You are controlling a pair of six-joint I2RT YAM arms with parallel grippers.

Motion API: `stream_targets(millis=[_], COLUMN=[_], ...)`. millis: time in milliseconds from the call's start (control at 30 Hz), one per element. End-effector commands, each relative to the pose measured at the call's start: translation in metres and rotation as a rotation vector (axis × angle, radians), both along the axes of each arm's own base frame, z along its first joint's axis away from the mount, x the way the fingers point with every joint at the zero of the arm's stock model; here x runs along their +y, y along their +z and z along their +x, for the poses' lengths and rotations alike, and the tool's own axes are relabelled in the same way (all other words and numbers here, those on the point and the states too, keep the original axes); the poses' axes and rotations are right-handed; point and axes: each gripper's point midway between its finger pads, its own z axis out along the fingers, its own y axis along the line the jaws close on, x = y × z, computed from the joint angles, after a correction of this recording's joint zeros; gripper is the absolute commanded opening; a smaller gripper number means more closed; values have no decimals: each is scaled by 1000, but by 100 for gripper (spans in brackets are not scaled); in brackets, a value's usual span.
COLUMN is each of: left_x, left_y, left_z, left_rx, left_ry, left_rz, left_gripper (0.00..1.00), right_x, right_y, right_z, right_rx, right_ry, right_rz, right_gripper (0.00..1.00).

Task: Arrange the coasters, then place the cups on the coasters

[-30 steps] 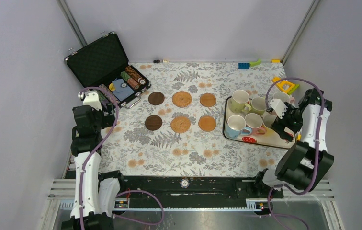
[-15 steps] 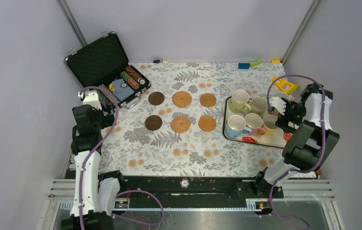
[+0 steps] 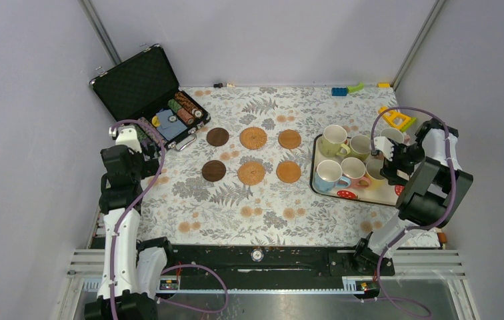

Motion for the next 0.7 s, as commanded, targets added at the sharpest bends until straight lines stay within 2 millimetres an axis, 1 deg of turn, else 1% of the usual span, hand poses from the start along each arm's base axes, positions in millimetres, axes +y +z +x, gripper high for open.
stream_targets(millis=[0, 67, 133, 367, 500, 533, 667], left_x=[8, 8, 8, 8, 7, 7, 6], left_y=[19, 18, 18, 19, 19, 19, 20], left_z=[9, 9, 10, 9, 9, 9, 9], left_rx=[-66, -64, -62, -68, -67, -68, -74], left_ry=[23, 23, 24, 23, 20, 19, 12], left_rz=[31, 30, 31, 32, 30, 30, 29], left_gripper=[99, 99, 99, 99, 99, 99, 99], right_x=[6, 7, 10, 17, 18, 18, 17], right_y=[-9, -11, -13, -19, -18, -18, -17], right_z=[0, 1, 1, 1, 3, 2, -2], right_rx=[17, 16, 10, 11, 12, 14, 23], right_ry=[-11, -16, -16, -50, -86, -89, -100], right_rz=[49, 59, 73, 116, 127, 126, 115], right_gripper=[93, 91, 87, 68, 63, 62, 56])
